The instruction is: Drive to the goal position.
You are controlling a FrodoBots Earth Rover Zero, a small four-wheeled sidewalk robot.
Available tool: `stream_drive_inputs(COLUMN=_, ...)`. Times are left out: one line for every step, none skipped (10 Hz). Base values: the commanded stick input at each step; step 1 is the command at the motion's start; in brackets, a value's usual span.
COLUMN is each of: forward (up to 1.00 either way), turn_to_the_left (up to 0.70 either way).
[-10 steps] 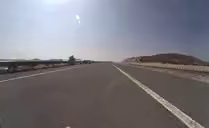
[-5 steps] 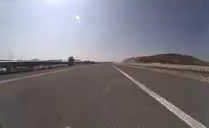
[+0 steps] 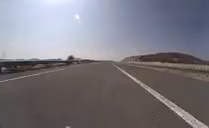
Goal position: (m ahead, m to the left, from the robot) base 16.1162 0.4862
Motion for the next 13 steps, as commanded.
stream_drive_inputs(forward=1.00, turn_to_the_left=0.00)
stream_drive_inputs(forward=1.00, turn_to_the_left=0.00)
stream_drive_inputs(forward=1.00, turn_to_the_left=0.00)
stream_drive_inputs(forward=1.00, turn_to_the_left=0.00)
stream_drive_inputs(forward=1.00, turn_to_the_left=0.00)
stream_drive_inputs(forward=1.00, turn_to_the_left=0.00)
stream_drive_inputs(forward=1.00, turn_to_the_left=0.00)
stream_drive_inputs(forward=1.00, turn_to_the_left=0.00)
stream_drive_inputs(forward=1.00, turn_to_the_left=0.00)
stream_drive_inputs(forward=1.00, turn_to_the_left=0.00)
stream_drive_inputs(forward=1.00, turn_to_the_left=0.00)
stream_drive_inputs(forward=1.00, turn_to_the_left=0.00)
stream_drive_inputs(forward=1.00, turn_to_the_left=0.00)
